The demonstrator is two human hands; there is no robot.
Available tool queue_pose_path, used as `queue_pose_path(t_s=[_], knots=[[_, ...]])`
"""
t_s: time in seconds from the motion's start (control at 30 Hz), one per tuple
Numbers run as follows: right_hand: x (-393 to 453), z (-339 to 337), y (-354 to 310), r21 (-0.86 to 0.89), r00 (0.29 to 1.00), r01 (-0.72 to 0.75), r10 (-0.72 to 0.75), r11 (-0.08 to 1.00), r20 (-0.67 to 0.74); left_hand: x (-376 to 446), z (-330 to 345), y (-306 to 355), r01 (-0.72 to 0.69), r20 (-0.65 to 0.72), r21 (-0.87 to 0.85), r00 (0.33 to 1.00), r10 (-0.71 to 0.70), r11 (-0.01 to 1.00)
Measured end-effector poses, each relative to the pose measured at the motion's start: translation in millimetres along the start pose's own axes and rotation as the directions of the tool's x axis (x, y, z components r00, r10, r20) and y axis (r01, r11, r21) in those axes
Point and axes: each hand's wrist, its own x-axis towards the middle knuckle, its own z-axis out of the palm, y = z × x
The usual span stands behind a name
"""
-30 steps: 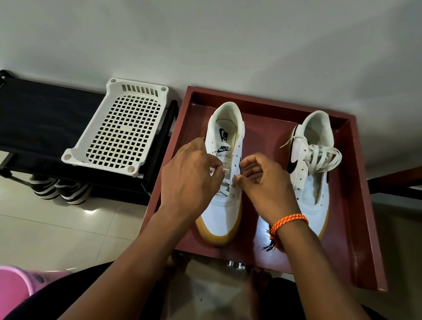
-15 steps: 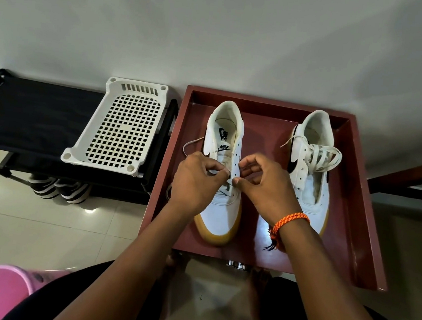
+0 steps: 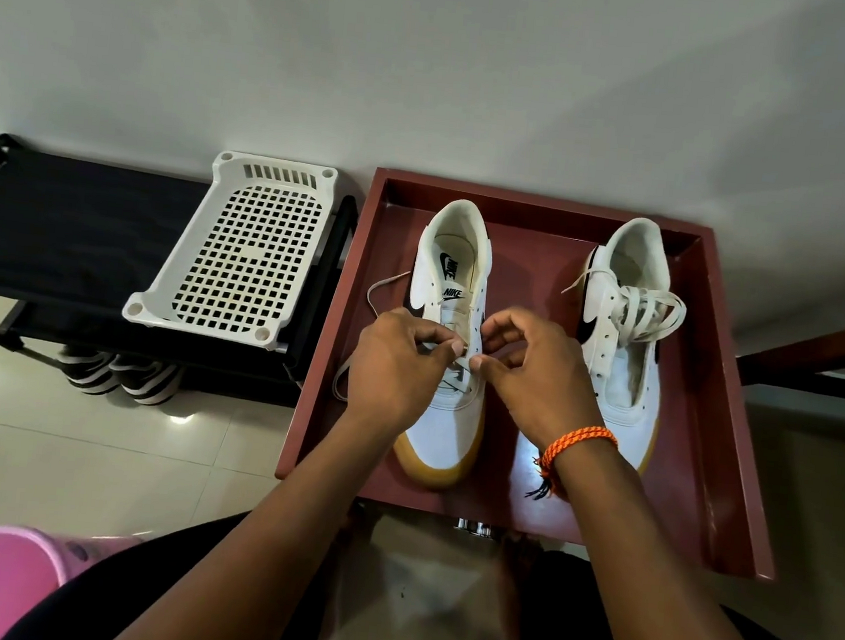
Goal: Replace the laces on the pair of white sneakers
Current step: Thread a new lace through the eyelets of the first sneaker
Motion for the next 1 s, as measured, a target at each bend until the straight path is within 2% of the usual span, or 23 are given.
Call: queue_pose_path(t_s=[0.33,0.47,0.6,0.7,0.77,0.8,0.87,1.0], knots=[[-4,2,-5,-0.015,1.000,0.017,-0.017,1.000,-0.003,-1,6,-6,0.042,0.022,-0.080,0.999,-0.041,0.996],[-3,3,-5,-0.025,0.999,0.015,-0.016,1.000,-0.043,1,4,-3,-0.006,0.039,-0.017,0.999,0.007,1.000],[-3,4,-6,-0.122,0.990,0.045,-0.060,0.991,-0.124,7,-6,3,-0.093,0.147,0.064,0.986,0.083,0.994],[0,5,-4,-0.105,0.998,-0.006,-0.001,0.994,-0.067,6,-11,4,-0.141,0.189,0.150,0.976,0.112,0.979],[2,4,-2,0.051,0.995,-0.104,0.104,0.993,0.003,5,-12,3,-0.127,0.176,0.171,0.980,0.097,0.977],[3,2,-1,0.197,0.986,-0.168,0.163,0.966,0.043,5,-11,1,-0.123,0.172,0.182,0.981,0.092,0.976],[4,-6,-6,0.471,0.962,-0.272,0.229,0.839,0.147,6,-10,0,-0.121,0.174,0.198,0.981,0.087,0.973],[1,-23,-21,0.774,0.951,-0.298,0.104,0.559,0.292,7,-9,-1,-0.122,0.180,0.171,0.979,0.091,0.978]])
